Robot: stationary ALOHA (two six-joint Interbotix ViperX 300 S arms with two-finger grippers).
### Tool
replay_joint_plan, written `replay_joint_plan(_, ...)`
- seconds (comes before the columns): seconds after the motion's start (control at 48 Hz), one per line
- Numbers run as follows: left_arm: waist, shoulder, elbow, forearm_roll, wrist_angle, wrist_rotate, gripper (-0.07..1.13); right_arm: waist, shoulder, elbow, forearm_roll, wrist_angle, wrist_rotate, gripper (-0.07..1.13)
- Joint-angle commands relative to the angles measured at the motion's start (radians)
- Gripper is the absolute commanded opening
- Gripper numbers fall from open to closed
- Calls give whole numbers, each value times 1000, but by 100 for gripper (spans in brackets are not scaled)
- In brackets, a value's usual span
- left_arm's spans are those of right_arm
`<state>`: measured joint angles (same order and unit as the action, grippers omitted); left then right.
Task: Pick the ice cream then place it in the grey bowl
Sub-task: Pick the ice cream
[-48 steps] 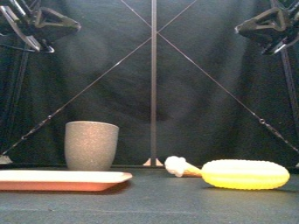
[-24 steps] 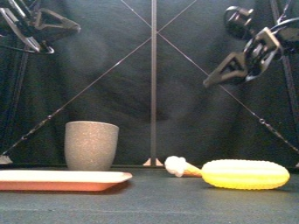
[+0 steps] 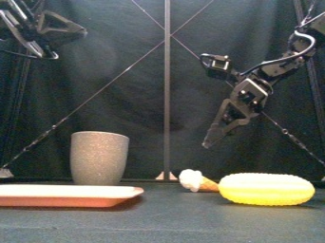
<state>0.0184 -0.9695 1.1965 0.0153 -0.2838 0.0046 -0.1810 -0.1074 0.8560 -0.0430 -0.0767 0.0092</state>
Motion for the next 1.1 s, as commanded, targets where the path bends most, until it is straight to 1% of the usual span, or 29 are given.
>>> replay_joint_plan(0.021, 2, 3, -12, 3, -5, 2, -2, -18, 23, -43, -3, 11, 0, 100)
replay_joint_plan(0.312, 3, 3, -11, 3, -5, 2, -2, -84, 135, -106, -6, 32, -3, 100)
replay_joint_plan(0.833, 3, 2, -9, 8, -3, 2, -2, -80, 244, -146, -3, 34, 5, 97)
replay_joint_plan(0.958, 3, 2, -9, 8, -3, 2, -2, -80, 250, -158, -2, 46, 6, 88)
replay_joint_plan(1.104, 3, 2, -9, 8, -5, 2, -2, -80, 244, -179, 0, 78, 6, 68)
